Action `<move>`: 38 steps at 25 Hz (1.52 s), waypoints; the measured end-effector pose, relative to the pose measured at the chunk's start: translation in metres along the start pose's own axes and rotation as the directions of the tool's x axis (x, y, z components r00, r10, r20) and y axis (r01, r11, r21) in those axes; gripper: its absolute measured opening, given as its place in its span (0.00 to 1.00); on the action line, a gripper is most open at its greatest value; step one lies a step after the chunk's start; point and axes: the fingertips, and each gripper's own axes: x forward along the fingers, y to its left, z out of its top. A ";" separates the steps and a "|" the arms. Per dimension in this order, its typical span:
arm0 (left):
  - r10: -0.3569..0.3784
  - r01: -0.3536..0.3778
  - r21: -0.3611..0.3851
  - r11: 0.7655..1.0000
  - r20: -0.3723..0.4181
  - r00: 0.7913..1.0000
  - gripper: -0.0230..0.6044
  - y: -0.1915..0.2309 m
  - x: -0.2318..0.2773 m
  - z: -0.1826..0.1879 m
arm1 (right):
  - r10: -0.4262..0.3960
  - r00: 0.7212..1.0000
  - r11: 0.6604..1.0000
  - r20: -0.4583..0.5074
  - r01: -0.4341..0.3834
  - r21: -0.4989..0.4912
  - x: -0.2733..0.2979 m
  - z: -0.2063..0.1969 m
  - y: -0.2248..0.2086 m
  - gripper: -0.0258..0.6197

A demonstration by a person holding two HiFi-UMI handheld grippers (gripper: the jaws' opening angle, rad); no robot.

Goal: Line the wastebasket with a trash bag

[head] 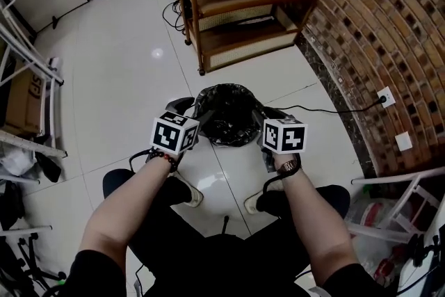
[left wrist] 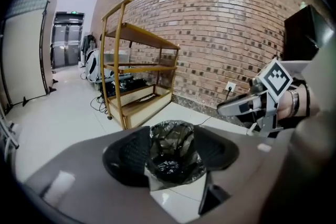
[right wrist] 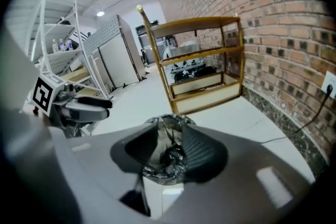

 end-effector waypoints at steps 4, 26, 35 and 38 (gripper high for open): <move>-0.029 0.027 0.030 0.999 0.051 0.998 0.42 -0.022 -0.019 0.012 | 0.010 0.998 0.998 0.060 -0.007 -0.063 -0.019 0.014 0.025 0.18; -0.090 0.063 0.152 0.986 0.174 0.981 0.14 -0.111 -0.056 0.023 | 0.044 0.982 0.974 0.182 -0.002 -0.225 -0.071 0.013 0.094 0.04; -0.063 0.024 0.190 0.982 0.203 0.977 0.04 -0.118 -0.063 0.017 | 0.057 0.980 0.972 0.192 -0.010 -0.234 -0.077 0.007 0.103 0.04; -0.064 0.024 0.189 0.982 0.210 0.976 0.04 -0.120 -0.065 0.017 | 0.059 0.980 0.971 0.191 -0.012 -0.239 -0.078 0.005 0.106 0.04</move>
